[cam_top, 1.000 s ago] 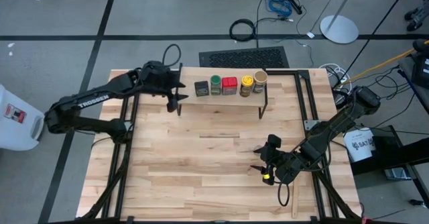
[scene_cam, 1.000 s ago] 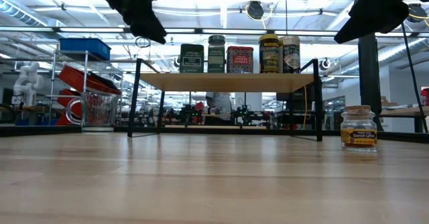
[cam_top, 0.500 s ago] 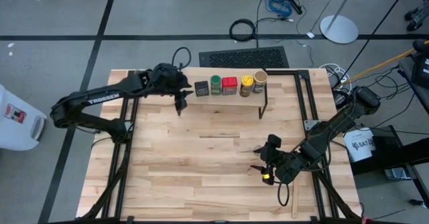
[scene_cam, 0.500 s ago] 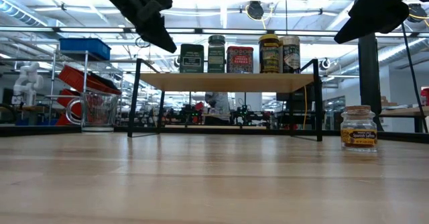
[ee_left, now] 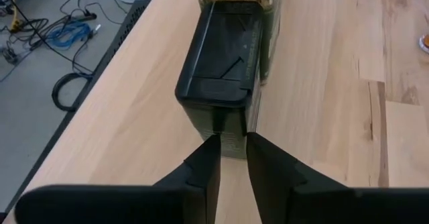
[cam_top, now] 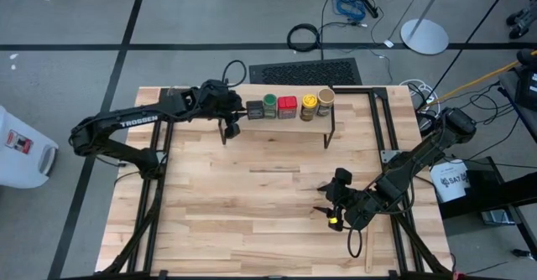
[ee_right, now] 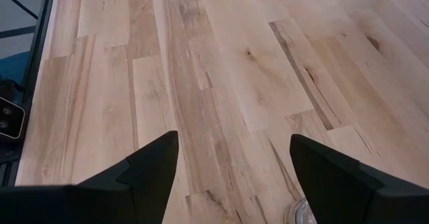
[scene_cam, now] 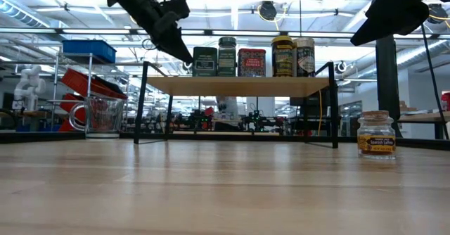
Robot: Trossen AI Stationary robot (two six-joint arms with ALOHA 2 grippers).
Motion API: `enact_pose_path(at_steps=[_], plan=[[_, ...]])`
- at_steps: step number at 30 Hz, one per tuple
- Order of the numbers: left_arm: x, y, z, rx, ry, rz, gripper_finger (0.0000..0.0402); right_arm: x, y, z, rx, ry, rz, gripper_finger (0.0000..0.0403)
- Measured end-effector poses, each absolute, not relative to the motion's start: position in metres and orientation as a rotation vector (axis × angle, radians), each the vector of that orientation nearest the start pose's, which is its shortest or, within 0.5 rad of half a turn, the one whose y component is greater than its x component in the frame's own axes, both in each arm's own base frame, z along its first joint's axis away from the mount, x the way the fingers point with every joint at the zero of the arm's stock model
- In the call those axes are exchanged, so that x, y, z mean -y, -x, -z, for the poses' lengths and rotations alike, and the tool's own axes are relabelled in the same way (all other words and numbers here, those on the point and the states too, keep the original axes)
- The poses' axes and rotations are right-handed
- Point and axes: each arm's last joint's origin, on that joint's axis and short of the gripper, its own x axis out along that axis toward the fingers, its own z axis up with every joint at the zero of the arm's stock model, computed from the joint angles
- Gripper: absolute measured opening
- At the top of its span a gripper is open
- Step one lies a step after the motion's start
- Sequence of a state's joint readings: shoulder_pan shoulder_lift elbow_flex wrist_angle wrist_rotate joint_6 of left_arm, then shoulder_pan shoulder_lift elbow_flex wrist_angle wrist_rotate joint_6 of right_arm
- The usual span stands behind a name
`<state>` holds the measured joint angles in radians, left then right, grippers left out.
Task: Shelf spices
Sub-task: Put the black seasoning can on the shelf, then put the brown seasoning bottle on the shelf
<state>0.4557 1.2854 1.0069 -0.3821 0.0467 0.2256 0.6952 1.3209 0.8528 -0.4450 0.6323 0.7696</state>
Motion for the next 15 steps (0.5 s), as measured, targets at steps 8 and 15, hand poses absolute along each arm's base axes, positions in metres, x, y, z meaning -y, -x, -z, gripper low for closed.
enact_pose_path(at_steps=[8,15], plan=[[-0.113,-0.237,-0.292,-0.715,-0.016,-0.321,0.0081,-0.151,-0.208,-0.230,-0.683,-0.176,0.211,0.0274],[-0.084,-0.223,-0.301,-0.740,0.084,-0.285,0.0081,-0.147,-0.202,-0.225,-0.747,-0.204,0.252,0.0277]])
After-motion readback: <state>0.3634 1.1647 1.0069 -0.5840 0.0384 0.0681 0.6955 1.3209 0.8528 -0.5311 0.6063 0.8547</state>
